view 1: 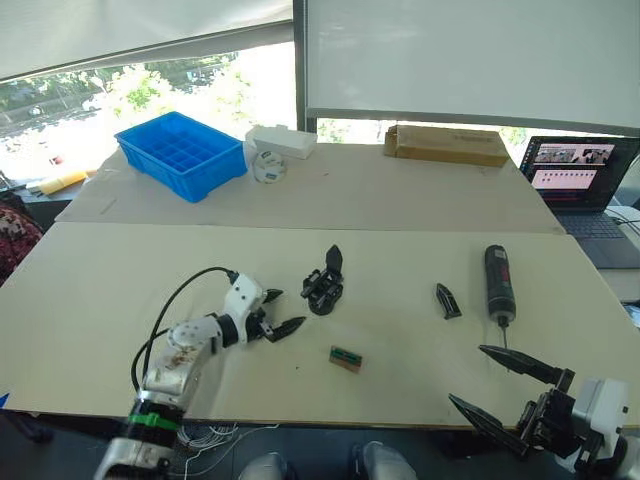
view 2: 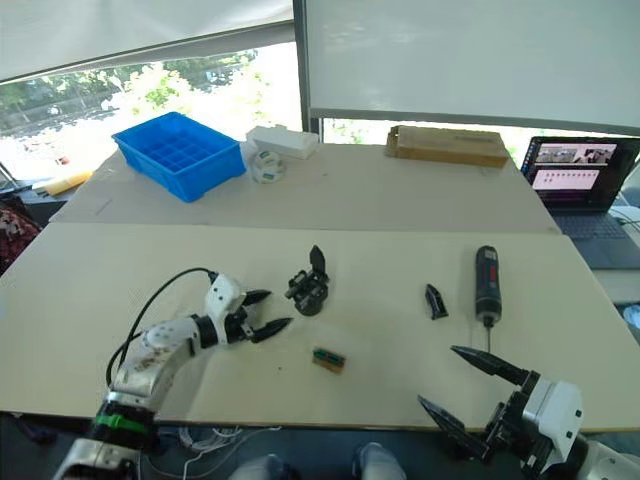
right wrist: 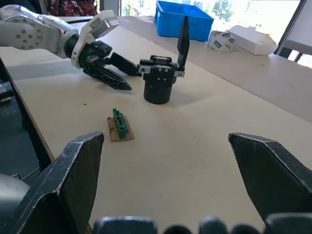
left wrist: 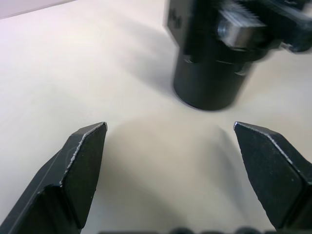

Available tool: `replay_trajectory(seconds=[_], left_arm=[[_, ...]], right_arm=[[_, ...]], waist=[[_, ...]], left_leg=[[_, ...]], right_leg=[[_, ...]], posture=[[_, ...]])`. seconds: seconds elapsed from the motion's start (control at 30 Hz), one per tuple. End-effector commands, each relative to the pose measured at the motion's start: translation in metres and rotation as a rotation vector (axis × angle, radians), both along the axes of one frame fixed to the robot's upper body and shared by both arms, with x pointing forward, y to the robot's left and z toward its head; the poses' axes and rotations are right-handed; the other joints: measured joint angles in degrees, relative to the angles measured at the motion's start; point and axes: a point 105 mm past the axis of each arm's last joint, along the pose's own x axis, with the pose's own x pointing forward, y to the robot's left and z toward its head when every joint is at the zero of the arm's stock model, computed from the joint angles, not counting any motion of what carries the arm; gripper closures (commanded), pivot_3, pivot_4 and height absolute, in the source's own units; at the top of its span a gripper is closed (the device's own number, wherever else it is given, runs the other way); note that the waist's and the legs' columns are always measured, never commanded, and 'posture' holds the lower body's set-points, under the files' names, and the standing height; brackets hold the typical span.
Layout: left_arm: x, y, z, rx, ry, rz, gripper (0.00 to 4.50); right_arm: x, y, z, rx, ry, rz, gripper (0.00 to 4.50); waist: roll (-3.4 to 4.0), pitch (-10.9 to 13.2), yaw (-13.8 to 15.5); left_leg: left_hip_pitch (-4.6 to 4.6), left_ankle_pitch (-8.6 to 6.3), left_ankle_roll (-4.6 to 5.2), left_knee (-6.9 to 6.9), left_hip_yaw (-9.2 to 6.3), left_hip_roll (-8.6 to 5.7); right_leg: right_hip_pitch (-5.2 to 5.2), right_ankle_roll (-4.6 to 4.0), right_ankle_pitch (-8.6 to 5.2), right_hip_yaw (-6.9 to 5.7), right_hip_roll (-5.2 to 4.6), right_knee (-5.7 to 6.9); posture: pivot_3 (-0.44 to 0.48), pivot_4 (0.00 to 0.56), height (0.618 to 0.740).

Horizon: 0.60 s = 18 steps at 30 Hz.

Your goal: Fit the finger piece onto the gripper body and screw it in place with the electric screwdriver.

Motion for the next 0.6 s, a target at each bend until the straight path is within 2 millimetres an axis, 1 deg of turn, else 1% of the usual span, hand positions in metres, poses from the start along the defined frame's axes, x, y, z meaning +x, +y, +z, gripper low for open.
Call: replay_trajectory(seconds=[0.03,0.13,0.23,0.33,0.43,0.6], left_arm=[[0.010,-0.014,0.013,-0.047,-0.053,-0.086,0.10],[0.013,-0.027,0.009,-0.071,-0.010,-0.175,0.10],[0.014,-0.035,0.003,-0.025,-0.023,-0.257,0.10],[0.023,-0.038,0.001,0.025,-0.048,-0.276,0.10],[0.028,-0.040,0.002,0.024,-0.046,-0.283,0.10],[0.024,-0.049,-0.004,0.026,-0.030,-0.350,0.10]], right_arm=[[0.001,0.007,0.011,-0.011,-0.059,0.020,0.00],[0.006,0.010,0.014,-0.005,-0.070,0.027,0.00],[0.008,0.011,0.015,-0.012,-0.073,0.032,0.00],[0.008,0.009,0.016,-0.023,-0.073,0.026,0.00],[0.008,0.010,0.017,-0.025,-0.073,0.024,0.00],[0.006,0.012,0.019,-0.031,-0.070,0.026,0.00]], waist=[[0.00,0.00,0.11],[-0.02,0.00,-0.02],[-0.03,0.01,-0.39],[-0.06,0.03,-0.48],[-0.06,0.03,-0.49],[-0.06,0.02,-0.51]], left_leg=[[-0.02,0.00,0.01,0.00,0.00,-0.02],[-0.01,-0.01,0.03,0.02,0.01,-0.11],[-0.01,-0.01,0.04,0.03,0.01,-0.13],[-0.02,-0.01,0.04,0.03,0.00,-0.11],[-0.02,-0.03,0.08,0.06,-0.01,-0.12],[-0.05,-0.10,0.20,0.06,-0.02,-0.14]], right_leg=[[0.00,-0.03,0.04,0.01,-0.01,-0.01],[0.04,-0.10,0.14,0.03,-0.04,-0.02],[0.03,-0.09,0.15,0.02,-0.01,-0.02],[0.04,-0.09,0.15,0.06,0.02,-0.02],[0.05,-0.06,0.13,0.10,-0.01,-0.02],[0.04,-0.05,0.14,0.08,-0.03,-0.06]], posture=[[0.000,0.150,0.740],[0.000,0.150,0.740],[0.000,0.150,0.740],[0.000,0.150,0.740],[0.000,0.150,0.740],[0.000,0.150,0.740]])
